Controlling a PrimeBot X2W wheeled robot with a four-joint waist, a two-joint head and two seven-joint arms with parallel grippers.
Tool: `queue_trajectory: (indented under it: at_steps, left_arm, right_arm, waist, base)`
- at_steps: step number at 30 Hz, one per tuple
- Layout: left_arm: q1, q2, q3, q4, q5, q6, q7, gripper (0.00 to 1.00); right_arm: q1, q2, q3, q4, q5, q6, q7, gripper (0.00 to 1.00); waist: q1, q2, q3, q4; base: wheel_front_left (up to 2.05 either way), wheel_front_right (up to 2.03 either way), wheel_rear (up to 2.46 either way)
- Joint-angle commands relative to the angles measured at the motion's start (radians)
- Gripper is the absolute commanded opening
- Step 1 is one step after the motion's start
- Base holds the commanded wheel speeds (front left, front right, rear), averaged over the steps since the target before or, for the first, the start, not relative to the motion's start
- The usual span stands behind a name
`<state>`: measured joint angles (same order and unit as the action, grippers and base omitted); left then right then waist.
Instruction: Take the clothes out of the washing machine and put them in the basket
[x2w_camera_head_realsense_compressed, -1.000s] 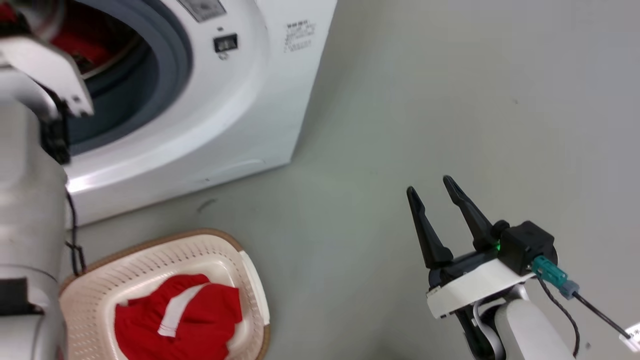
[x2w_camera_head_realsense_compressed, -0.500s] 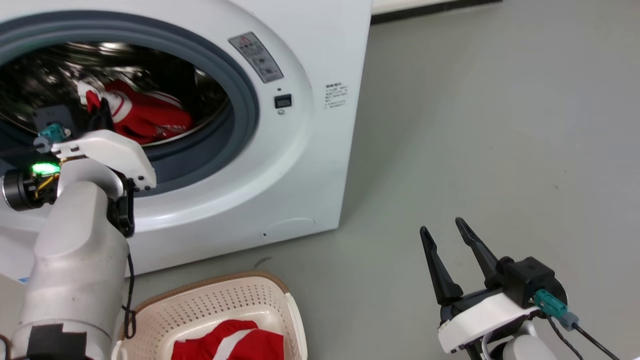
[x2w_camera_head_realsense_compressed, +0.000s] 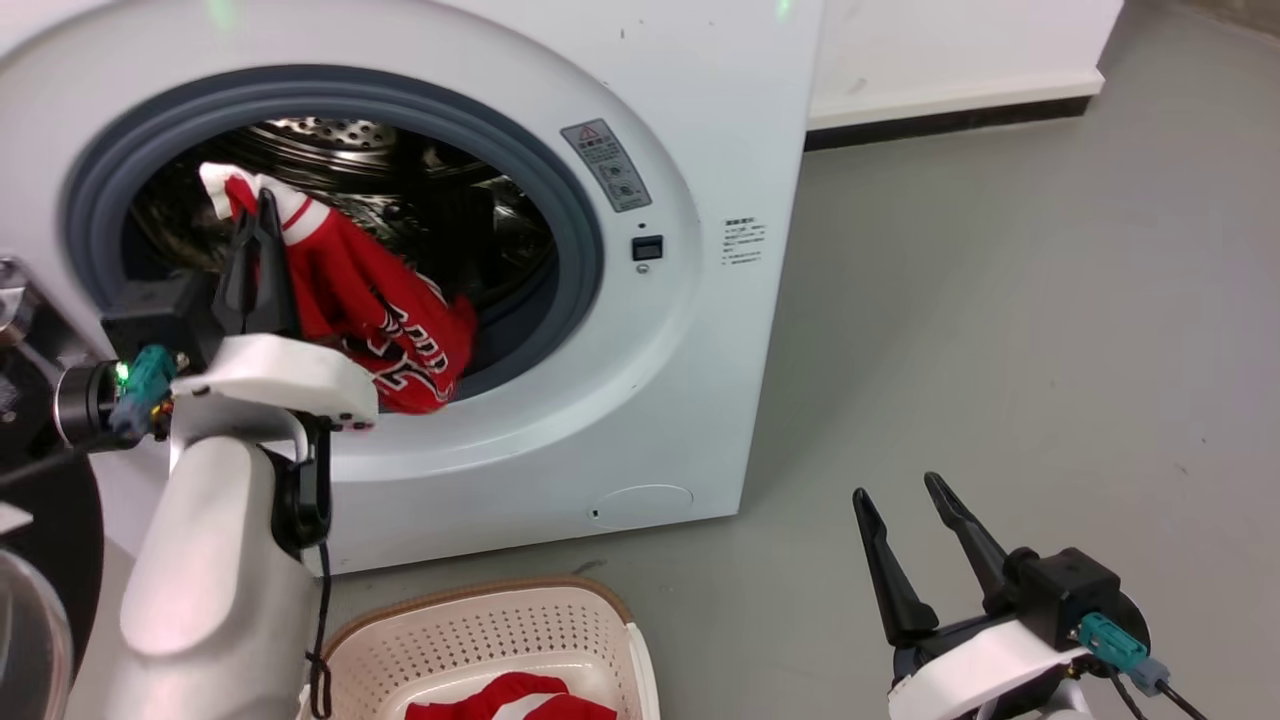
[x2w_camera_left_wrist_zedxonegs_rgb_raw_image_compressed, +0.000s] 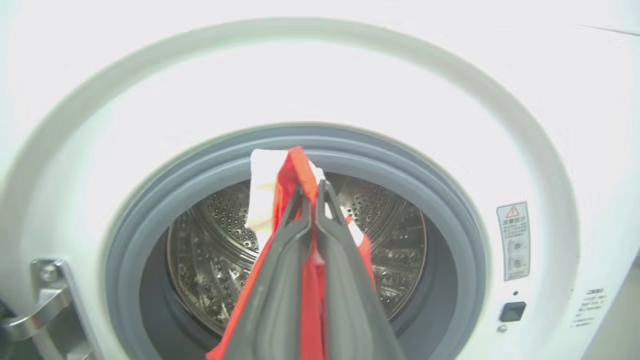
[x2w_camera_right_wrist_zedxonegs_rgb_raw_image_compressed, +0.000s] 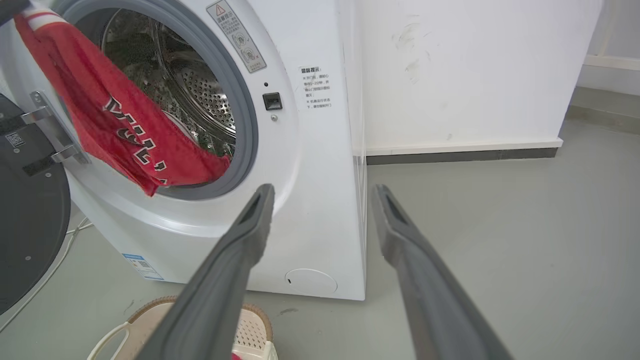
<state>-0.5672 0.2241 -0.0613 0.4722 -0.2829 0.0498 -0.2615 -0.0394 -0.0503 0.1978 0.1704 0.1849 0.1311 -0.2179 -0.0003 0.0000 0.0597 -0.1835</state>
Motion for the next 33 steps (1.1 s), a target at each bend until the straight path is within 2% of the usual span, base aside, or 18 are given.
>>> queue_trajectory:
  at_steps: [1,11,15,18,19,23,29,33]
  left_arm:
    - [0.032,-0.003,-0.002,-0.066,0.01,0.012,-0.004,0.0]
    - [0.283,-0.017,-0.044,-0.564,0.028,0.084,0.138,0.0]
    - [0.398,-0.039,-0.064,-0.601,0.011,0.103,0.173,0.0]
    - [0.482,-0.073,-0.088,-0.568,-0.011,0.11,0.184,0.0]
    - [0.546,-0.098,-0.111,-0.501,-0.044,0.1,0.184,0.0]
    - [0.587,-0.123,-0.145,-0.362,-0.082,0.071,0.176,0.0]
    - [0.528,-0.144,-0.159,-0.112,-0.109,0.046,0.114,0.0]
    - [0.433,-0.156,-0.173,0.061,-0.114,0.026,0.062,0.0]
  right_arm:
    - [0.016,0.0,-0.001,-0.007,-0.001,-0.001,0.006,1.0]
    - [0.036,0.0,0.002,-0.047,-0.011,-0.001,0.034,1.0]
    - [0.022,0.0,0.009,-0.056,-0.014,-0.001,0.037,1.0]
    - [0.015,0.0,0.011,-0.06,-0.012,-0.001,0.036,1.0]
    - [0.006,0.0,0.008,-0.063,-0.009,-0.001,0.034,1.0]
    - [-0.005,0.0,0.008,-0.063,-0.014,-0.001,0.033,1.0]
    - [-0.032,0.0,0.005,-0.074,-0.02,-0.001,0.032,1.0]
    - [-0.054,0.0,-0.001,-0.087,-0.032,-0.001,0.037,1.0]
  waist:
    - [0.0003,0.0,-0.01,0.016]
    - [0.0003,0.0,-0.004,0.067]
    - [0.0003,0.0,0.018,0.074]
    - [0.0003,0.0,0.035,0.079]
    - [0.0003,0.0,0.056,0.087]
    - [0.0003,0.0,0.084,0.099]
    - [0.0003,0.0,0.152,0.119]
    - [0.0003,0.0,0.225,0.132]
  base:
    - [0.0,0.0,0.0]
    - [0.0,0.0,0.0]
    - [0.0,0.0,0.0]
    - [0.0,0.0,0.0]
    - [0.0,0.0,0.0]
    - [0.0,0.0,0.0]
    - [0.0,0.0,0.0]
    - [0.0,0.0,0.0]
